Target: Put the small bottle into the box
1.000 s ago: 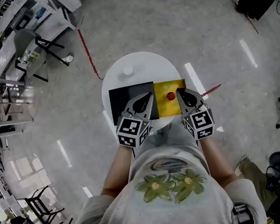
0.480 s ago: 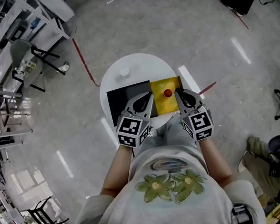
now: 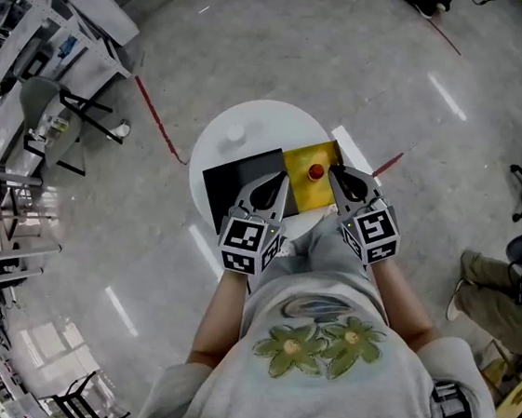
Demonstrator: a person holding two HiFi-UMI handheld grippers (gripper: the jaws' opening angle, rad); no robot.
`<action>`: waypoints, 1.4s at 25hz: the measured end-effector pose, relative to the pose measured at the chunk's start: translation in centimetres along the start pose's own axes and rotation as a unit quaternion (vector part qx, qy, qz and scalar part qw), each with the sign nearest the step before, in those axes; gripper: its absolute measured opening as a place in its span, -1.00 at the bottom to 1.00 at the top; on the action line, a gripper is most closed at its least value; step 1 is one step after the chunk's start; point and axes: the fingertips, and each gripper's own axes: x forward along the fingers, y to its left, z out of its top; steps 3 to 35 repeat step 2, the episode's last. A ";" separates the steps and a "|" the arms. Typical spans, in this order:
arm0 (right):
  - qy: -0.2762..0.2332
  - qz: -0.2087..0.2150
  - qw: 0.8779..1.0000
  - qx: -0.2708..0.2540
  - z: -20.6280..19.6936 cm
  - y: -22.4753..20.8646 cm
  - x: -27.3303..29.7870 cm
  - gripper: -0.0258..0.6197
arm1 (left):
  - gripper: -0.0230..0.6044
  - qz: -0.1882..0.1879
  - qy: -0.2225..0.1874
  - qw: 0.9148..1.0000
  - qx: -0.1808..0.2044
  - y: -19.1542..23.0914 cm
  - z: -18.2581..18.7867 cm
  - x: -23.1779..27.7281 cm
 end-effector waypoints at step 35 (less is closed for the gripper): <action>0.000 -0.001 1.000 0.000 -0.2 0.1 -0.2 -0.91 | -0.92 -0.002 -0.001 1.000 0.000 -0.2 -0.1 -0.2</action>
